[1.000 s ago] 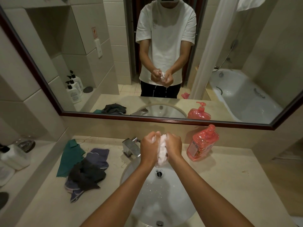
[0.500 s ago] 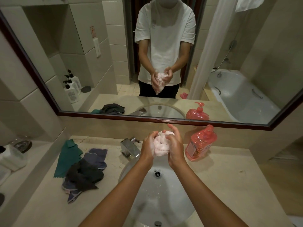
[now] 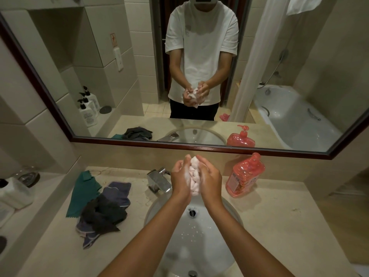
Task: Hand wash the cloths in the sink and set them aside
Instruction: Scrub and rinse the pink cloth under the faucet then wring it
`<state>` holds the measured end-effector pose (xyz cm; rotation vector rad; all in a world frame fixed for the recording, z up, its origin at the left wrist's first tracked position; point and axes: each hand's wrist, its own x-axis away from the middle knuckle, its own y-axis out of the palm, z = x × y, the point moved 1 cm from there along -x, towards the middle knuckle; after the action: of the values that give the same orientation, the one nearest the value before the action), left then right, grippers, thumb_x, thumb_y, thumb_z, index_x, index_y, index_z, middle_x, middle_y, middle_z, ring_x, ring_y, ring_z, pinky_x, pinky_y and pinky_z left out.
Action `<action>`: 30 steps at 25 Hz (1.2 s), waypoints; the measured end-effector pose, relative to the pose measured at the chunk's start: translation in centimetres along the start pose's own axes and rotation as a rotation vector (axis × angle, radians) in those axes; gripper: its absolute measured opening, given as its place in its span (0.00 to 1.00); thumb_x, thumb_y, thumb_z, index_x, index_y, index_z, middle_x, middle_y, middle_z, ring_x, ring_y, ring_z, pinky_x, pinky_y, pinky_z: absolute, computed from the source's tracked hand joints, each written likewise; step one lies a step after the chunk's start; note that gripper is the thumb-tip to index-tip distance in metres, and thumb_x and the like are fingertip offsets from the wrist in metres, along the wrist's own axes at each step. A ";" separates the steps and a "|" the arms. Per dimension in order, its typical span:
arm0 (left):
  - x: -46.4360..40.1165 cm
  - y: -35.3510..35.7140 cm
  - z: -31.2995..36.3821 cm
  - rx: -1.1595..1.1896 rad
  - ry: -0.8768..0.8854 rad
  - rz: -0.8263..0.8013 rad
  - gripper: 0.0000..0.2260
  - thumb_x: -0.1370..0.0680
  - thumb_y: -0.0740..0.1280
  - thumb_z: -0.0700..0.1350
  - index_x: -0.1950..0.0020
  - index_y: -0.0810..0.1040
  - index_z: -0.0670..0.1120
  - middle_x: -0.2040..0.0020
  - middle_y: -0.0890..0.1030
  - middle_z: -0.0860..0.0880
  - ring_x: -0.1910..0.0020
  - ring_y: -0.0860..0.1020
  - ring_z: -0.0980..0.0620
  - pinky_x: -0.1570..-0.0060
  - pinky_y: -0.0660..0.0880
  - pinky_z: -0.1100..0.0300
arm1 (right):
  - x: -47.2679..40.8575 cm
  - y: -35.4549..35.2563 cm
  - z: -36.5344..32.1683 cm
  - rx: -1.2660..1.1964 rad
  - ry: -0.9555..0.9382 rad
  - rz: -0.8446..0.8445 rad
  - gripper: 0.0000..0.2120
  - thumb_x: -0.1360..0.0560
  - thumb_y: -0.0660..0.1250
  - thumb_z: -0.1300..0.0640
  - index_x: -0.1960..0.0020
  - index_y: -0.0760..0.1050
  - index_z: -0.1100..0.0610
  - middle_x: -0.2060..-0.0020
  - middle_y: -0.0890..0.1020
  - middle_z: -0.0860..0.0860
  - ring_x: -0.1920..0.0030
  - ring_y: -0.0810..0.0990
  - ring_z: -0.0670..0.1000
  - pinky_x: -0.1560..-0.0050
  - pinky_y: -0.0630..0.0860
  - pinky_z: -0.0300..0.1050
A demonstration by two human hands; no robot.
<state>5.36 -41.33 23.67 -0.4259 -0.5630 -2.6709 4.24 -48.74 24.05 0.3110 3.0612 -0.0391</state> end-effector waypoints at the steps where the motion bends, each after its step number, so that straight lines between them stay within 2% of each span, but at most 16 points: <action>1: 0.0 0.0 0.1 -0.032 0.041 0.030 0.13 0.18 0.66 0.52 0.54 0.79 0.43 0.63 0.83 0.43 0.64 0.83 0.46 0.63 0.79 0.55 | 0.1 0.1 -0.1 0.032 0.010 0.012 0.13 0.20 0.61 0.55 0.41 0.82 0.52 0.48 0.85 0.49 0.48 0.84 0.48 0.45 0.80 0.45; 4: 0.3 0.0 0.1 -0.243 0.186 0.052 0.17 0.17 0.64 0.50 0.59 0.77 0.40 0.68 0.78 0.46 0.69 0.77 0.53 0.66 0.74 0.58 | -0.2 0.1 -0.4 0.232 -0.051 0.098 0.11 0.18 0.60 0.53 0.54 0.80 0.51 0.61 0.83 0.46 0.61 0.80 0.44 0.61 0.74 0.38; 6: 0.6 0.0 0.0 -0.343 0.265 0.033 0.19 0.16 0.62 0.49 0.62 0.75 0.39 0.71 0.74 0.49 0.71 0.71 0.55 0.67 0.70 0.59 | -0.7 0.3 -0.3 0.294 -0.057 0.158 0.17 0.17 0.61 0.54 0.65 0.72 0.53 0.71 0.76 0.47 0.70 0.72 0.42 0.68 0.66 0.40; 9: 0.6 -0.1 0.2 -0.404 0.325 -0.012 0.19 0.16 0.61 0.46 0.67 0.70 0.45 0.74 0.68 0.52 0.74 0.65 0.56 0.69 0.64 0.57 | -1.6 0.2 -0.1 0.262 0.032 0.206 0.24 0.19 0.64 0.54 0.73 0.64 0.52 0.80 0.70 0.45 0.77 0.66 0.43 0.73 0.60 0.41; 11: 0.4 -0.2 0.2 -0.417 0.330 -0.037 0.19 0.16 0.62 0.46 0.67 0.71 0.45 0.75 0.69 0.54 0.75 0.65 0.56 0.69 0.64 0.57 | -2.1 0.3 0.0 0.230 0.142 0.196 0.24 0.21 0.65 0.55 0.74 0.63 0.53 0.81 0.68 0.45 0.77 0.64 0.43 0.71 0.62 0.45; 13: 0.3 -0.3 0.0 -0.436 0.339 -0.069 0.19 0.16 0.62 0.45 0.66 0.75 0.42 0.74 0.75 0.51 0.74 0.71 0.53 0.68 0.69 0.56 | -2.8 0.3 0.3 0.168 0.294 0.168 0.19 0.24 0.65 0.57 0.72 0.66 0.55 0.76 0.70 0.48 0.71 0.67 0.50 0.66 0.64 0.45; 15: 0.3 -0.5 0.0 -0.510 0.410 -0.091 0.18 0.16 0.63 0.47 0.63 0.78 0.41 0.70 0.78 0.45 0.70 0.75 0.46 0.65 0.75 0.50 | -3.4 0.1 0.5 0.082 0.420 0.125 0.13 0.25 0.65 0.59 0.68 0.71 0.58 0.72 0.74 0.54 0.68 0.71 0.53 0.63 0.69 0.48; 17: 0.5 -0.5 0.1 -0.603 0.510 -0.098 0.17 0.18 0.62 0.49 0.65 0.77 0.45 0.71 0.77 0.49 0.70 0.75 0.46 0.66 0.74 0.49 | -3.5 0.0 0.5 0.047 0.470 0.059 0.11 0.22 0.64 0.59 0.63 0.74 0.60 0.69 0.78 0.54 0.65 0.76 0.55 0.59 0.75 0.48; 19: 0.6 -0.4 0.2 -0.632 0.543 -0.067 0.19 0.18 0.62 0.50 0.69 0.73 0.49 0.75 0.72 0.54 0.73 0.70 0.54 0.69 0.68 0.54 | -3.1 0.1 0.3 0.108 0.392 0.087 0.13 0.21 0.62 0.57 0.63 0.72 0.58 0.68 0.77 0.53 0.66 0.74 0.53 0.62 0.72 0.46; 21: 0.2 -0.1 0.4 -0.594 0.491 -0.014 0.21 0.17 0.63 0.49 0.70 0.70 0.49 0.76 0.69 0.56 0.75 0.66 0.57 0.68 0.65 0.56 | -2.1 0.0 0.0 0.122 0.213 0.165 0.15 0.19 0.61 0.52 0.64 0.71 0.54 0.68 0.76 0.50 0.67 0.74 0.50 0.64 0.69 0.46; 22: -0.2 0.0 0.6 -0.556 0.439 0.007 0.20 0.17 0.63 0.49 0.68 0.72 0.47 0.75 0.70 0.56 0.74 0.67 0.56 0.67 0.66 0.56 | -1.2 0.0 -0.1 0.114 0.115 0.159 0.14 0.18 0.59 0.50 0.61 0.71 0.52 0.66 0.77 0.49 0.66 0.75 0.48 0.63 0.71 0.46; 24: -1.1 -0.1 1.1 -0.430 0.271 0.022 0.15 0.17 0.65 0.48 0.60 0.77 0.40 0.69 0.77 0.49 0.69 0.74 0.51 0.64 0.71 0.56 | 0.4 0.1 0.3 0.146 -0.081 0.087 0.09 0.19 0.57 0.47 0.55 0.70 0.47 0.58 0.77 0.45 0.59 0.76 0.41 0.60 0.71 0.35; 26: -1.4 -0.4 1.3 -0.306 0.092 -0.046 0.11 0.18 0.65 0.48 0.53 0.80 0.40 0.65 0.81 0.46 0.68 0.80 0.51 0.66 0.75 0.60 | 1.2 0.1 0.7 0.218 -0.246 0.041 0.07 0.21 0.56 0.46 0.52 0.69 0.47 0.51 0.72 0.40 0.52 0.75 0.36 0.55 0.68 0.26; 28: -1.3 -0.3 0.9 -0.326 -0.007 -0.106 0.13 0.17 0.64 0.50 0.55 0.80 0.43 0.67 0.81 0.47 0.70 0.80 0.53 0.70 0.74 0.65 | 0.9 -0.1 0.8 0.269 -0.339 0.053 0.09 0.22 0.56 0.46 0.53 0.69 0.50 0.53 0.70 0.39 0.54 0.74 0.34 0.57 0.67 0.25; 30: -1.0 -0.1 0.2 -0.422 0.014 -0.093 0.16 0.17 0.61 0.52 0.59 0.78 0.45 0.68 0.78 0.47 0.70 0.77 0.51 0.70 0.71 0.63 | 0.1 -0.3 0.6 0.275 -0.353 0.098 0.09 0.22 0.57 0.48 0.60 0.68 0.49 0.61 0.71 0.41 0.61 0.72 0.37 0.62 0.66 0.29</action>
<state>6.28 -40.84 23.48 -0.5043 -0.0071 -2.8777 4.12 -48.99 23.44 0.4179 2.6835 -0.4601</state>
